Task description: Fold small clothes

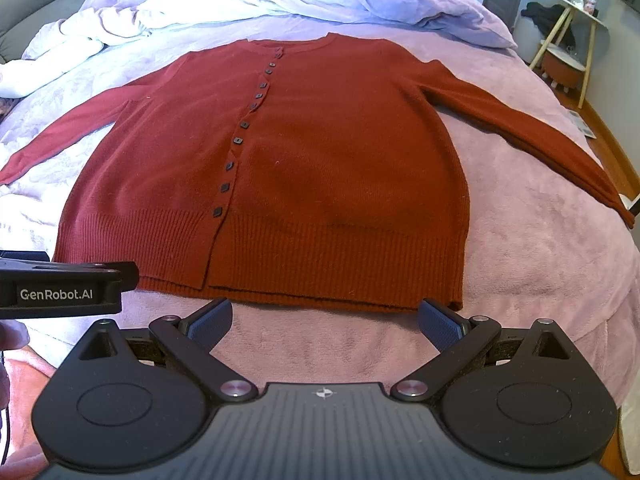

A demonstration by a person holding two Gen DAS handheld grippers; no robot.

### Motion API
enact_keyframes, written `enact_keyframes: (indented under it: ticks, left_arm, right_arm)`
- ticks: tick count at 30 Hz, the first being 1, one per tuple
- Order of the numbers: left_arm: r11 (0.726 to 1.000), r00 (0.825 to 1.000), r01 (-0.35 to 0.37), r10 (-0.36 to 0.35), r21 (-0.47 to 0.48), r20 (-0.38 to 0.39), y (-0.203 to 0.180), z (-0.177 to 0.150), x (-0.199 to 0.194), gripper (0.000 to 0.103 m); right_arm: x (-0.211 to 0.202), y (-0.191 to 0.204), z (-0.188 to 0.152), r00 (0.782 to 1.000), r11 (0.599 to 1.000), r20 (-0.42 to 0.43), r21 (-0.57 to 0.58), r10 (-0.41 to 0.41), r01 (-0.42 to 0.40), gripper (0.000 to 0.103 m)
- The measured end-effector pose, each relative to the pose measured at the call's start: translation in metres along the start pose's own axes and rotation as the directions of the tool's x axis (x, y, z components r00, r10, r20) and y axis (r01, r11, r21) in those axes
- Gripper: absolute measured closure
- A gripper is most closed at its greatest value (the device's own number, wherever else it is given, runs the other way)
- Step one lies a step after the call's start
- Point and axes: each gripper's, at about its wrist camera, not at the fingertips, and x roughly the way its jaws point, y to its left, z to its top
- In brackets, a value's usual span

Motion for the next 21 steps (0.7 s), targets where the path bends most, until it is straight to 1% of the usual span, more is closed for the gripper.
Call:
enact_keyframes:
  ticks: [21]
  left_arm:
    - [1.0,1.0,0.006,-0.006,-0.003,0.001,0.0011,-0.0038,0.0004,0.0]
  right_arm:
    - [-0.0005,-0.0005,-0.0008,1.0,1.0,0.006,0.005,0.0,0.0,0.004]
